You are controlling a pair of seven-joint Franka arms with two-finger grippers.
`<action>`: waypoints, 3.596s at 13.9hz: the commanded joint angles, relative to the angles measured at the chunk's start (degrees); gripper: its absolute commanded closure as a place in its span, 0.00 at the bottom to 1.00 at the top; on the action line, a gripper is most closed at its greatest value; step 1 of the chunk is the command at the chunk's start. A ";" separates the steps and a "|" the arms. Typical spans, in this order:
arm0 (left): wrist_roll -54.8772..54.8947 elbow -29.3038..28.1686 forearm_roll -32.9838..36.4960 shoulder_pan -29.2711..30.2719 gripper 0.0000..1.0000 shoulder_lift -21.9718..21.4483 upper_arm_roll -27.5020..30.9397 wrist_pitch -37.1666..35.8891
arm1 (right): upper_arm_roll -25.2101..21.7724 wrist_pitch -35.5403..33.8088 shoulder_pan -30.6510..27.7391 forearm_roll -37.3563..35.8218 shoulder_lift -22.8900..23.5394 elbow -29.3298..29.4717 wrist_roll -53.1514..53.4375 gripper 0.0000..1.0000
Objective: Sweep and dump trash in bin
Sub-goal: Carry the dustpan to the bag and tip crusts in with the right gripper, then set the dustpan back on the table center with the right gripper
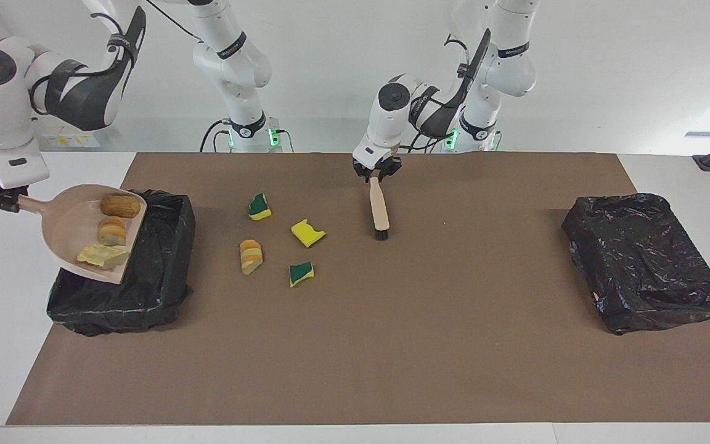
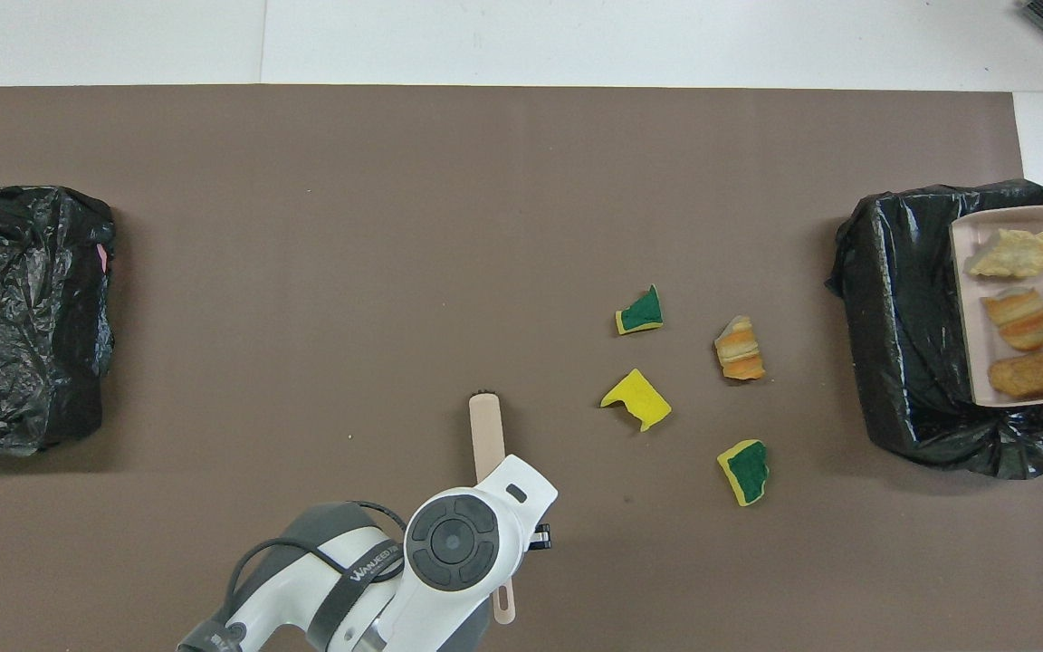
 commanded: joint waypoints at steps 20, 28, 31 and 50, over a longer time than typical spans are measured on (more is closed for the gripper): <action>36.77 11.05 7.45 43.20 0.00 -5.04 1.24 -12.12 | 1.96 -13.27 3.85 19.64 -5.99 -2.39 18.55 1.00; 43.76 30.62 8.68 47.52 0.00 -7.24 1.24 -37.41 | 3.19 -18.02 17.03 29.48 -6.61 -2.31 69.68 1.00; 43.67 35.13 8.68 47.44 0.00 -8.91 1.24 -43.23 | 3.63 -17.06 21.33 33.89 -6.44 -2.13 84.13 1.00; 48.24 32.67 12.99 48.05 0.00 -12.70 1.42 -45.79 | 3.55 11.76 47.36 36.01 23.71 11.05 131.72 0.01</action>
